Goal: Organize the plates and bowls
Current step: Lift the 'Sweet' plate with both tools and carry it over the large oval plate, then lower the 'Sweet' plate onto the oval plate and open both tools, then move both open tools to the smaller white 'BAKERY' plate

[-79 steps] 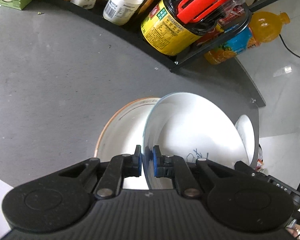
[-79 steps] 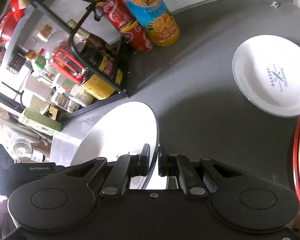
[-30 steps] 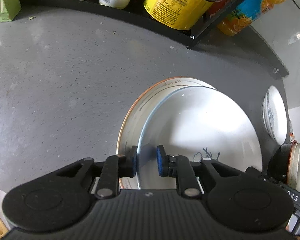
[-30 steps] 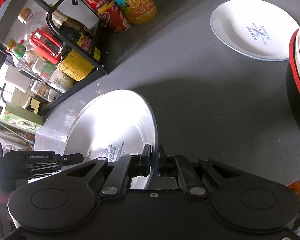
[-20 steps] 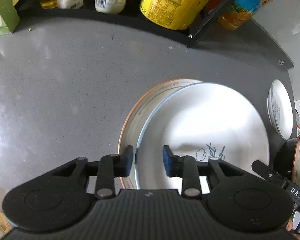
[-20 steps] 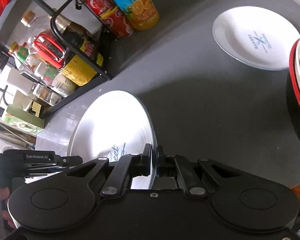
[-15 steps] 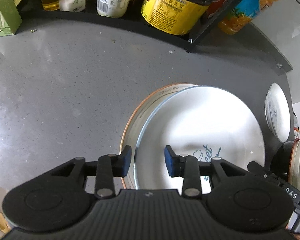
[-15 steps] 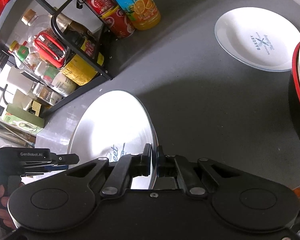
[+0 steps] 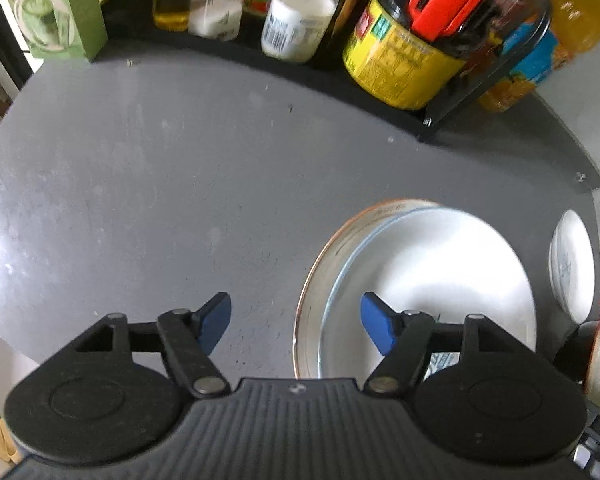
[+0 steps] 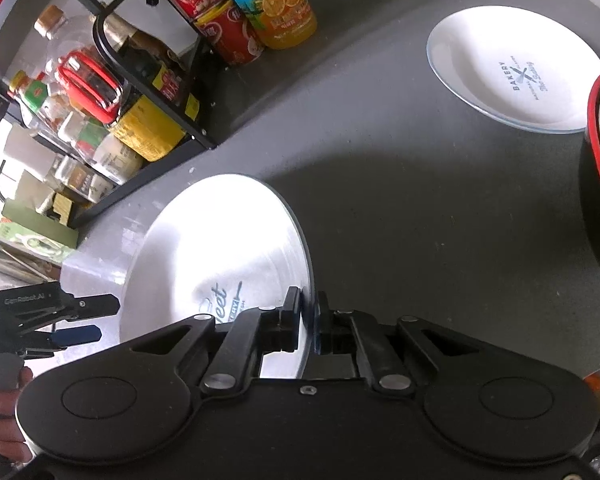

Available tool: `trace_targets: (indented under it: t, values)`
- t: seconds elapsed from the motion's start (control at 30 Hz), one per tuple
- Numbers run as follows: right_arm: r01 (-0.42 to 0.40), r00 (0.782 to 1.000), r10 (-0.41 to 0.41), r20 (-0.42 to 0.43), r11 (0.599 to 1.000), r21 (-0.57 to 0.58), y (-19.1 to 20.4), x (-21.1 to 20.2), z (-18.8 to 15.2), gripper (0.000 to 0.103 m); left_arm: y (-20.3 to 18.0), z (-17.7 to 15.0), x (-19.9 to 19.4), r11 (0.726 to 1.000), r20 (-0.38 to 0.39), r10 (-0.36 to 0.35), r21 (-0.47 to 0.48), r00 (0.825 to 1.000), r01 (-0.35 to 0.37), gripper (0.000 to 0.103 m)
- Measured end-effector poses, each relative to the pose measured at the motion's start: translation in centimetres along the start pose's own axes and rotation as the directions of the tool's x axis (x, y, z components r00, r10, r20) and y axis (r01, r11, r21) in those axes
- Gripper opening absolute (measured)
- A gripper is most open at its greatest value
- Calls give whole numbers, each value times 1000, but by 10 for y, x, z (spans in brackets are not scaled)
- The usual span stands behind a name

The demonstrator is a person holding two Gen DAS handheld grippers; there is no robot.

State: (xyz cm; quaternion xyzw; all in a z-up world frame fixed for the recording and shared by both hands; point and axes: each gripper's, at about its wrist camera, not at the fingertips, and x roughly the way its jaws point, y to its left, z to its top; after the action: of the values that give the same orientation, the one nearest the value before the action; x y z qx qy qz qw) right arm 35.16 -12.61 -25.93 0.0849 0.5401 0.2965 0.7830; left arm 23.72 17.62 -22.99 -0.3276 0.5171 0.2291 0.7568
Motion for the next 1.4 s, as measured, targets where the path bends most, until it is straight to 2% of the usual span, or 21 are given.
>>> trace_targets:
  t: [0.13,0.2,0.33,0.43,0.53,0.7,0.9,1.07,1.17,1.33,1.4]
  values:
    - [11,1000,-11,3,1000,-11,1,1,0,7,-1,-5,10,1000,-9,-8,-5,1000,8,70]
    - [12,1000,-12,1,1000,-10,1,3,0,7,-1,-7,16,1000,-10,13,-1,1000,-13,69]
    - [18,1000,-18,-8,1000,-11,2,8,-1,8,5,-8,23,1000,-9,1,-27,1000,-1,59]
    - [25,1000,-25,-18,1000,-13,3,14,-2,9,6,-8,21,1000,12,-16,-9,1000,16,53]
    - [40,999,-41,-16,999,-22,3,18,-3,18,6,-4,19,1000,11,-14,-13,1000,14,48]
    - [48,999,-48,-16,999,-14,-3,19,-3,33,4,-6,19,1000,19,-9,-16,1000,10,48]
    - [52,998,-53,-32,999,-10,0,15,-2,34,-1,-3,18,1000,-2,16,13,1000,-16,47]
    - [6,1000,-7,-21,999,-39,10,4,4,36,-15,-1,10,998,-4,15,69,1000,-14,52]
    - [3,1000,-3,3,999,-47,16,-5,9,49,-23,-1,1,997,8,6,80,1000,-6,56]
    - [7,1000,-6,22,998,-58,19,-17,16,62,-45,-3,-16,987,58,5,163,998,-14,68]
    - [12,1000,-11,28,998,-67,20,-21,21,73,-53,-3,-21,982,68,4,188,998,-17,69]
